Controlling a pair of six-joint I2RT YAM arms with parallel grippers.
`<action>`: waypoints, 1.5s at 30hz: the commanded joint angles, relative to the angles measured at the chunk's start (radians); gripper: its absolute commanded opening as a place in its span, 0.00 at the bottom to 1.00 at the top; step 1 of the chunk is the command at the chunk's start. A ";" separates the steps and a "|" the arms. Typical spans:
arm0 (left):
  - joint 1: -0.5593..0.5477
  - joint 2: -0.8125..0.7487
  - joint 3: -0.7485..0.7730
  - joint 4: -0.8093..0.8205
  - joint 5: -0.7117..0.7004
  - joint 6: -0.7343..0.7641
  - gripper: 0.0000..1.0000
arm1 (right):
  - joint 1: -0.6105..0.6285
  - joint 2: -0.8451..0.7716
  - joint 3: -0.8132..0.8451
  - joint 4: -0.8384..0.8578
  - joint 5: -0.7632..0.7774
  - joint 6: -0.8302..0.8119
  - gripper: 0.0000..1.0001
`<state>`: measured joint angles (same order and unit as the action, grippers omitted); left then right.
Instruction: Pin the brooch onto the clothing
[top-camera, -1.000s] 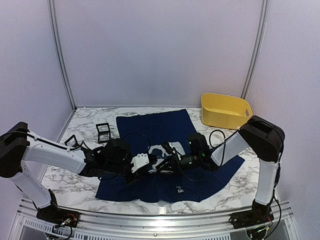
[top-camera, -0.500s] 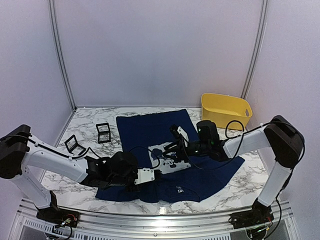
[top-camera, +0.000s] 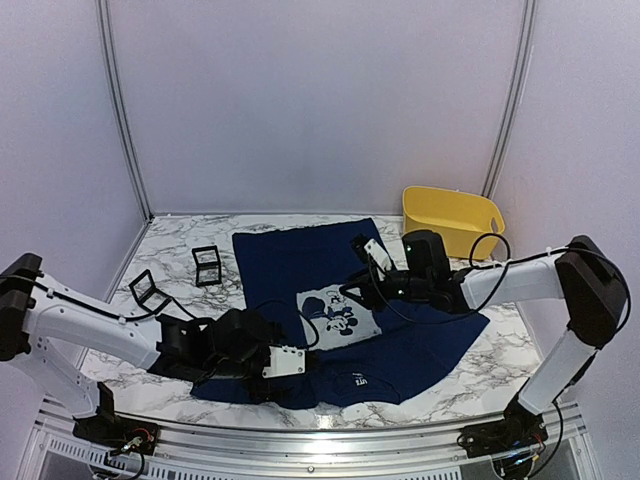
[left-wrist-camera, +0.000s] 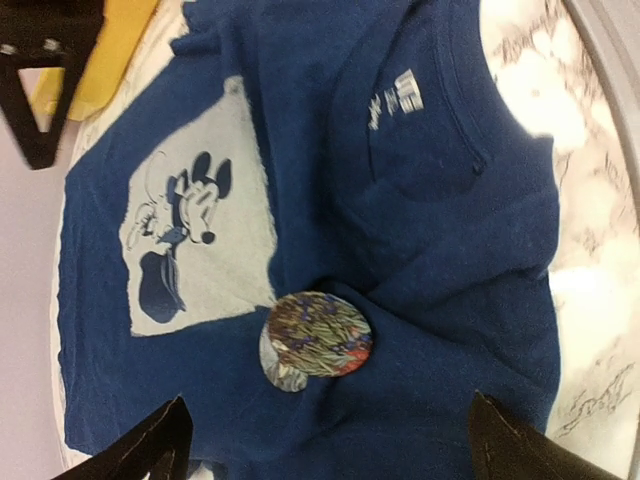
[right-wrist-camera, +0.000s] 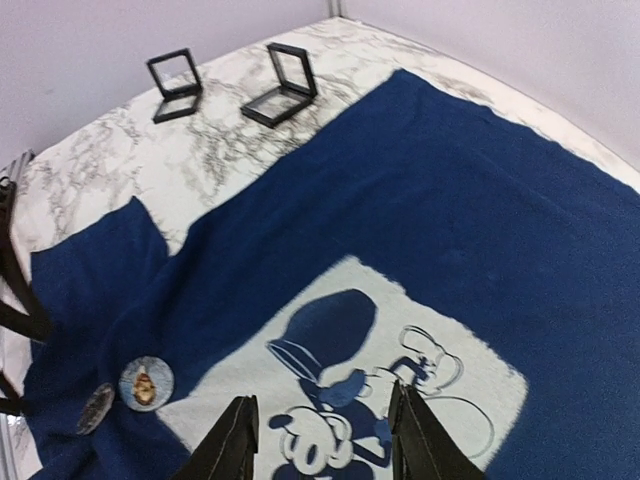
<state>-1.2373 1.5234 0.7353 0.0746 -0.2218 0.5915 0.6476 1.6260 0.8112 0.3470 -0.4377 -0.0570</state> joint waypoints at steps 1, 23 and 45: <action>0.070 -0.128 -0.003 0.018 0.055 -0.125 0.99 | -0.068 0.033 0.118 -0.171 0.234 0.025 0.37; 0.598 0.793 0.922 -0.431 -0.289 -0.573 0.56 | -0.289 0.701 0.876 -0.656 0.434 0.080 0.00; 0.462 0.170 0.461 -0.320 -0.226 -0.650 0.72 | -0.026 0.223 0.498 -0.595 0.243 -0.069 0.00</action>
<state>-0.6750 1.8687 1.4006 -0.2562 -0.4763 0.0311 0.4915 1.9961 1.5002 -0.2901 -0.0620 -0.1112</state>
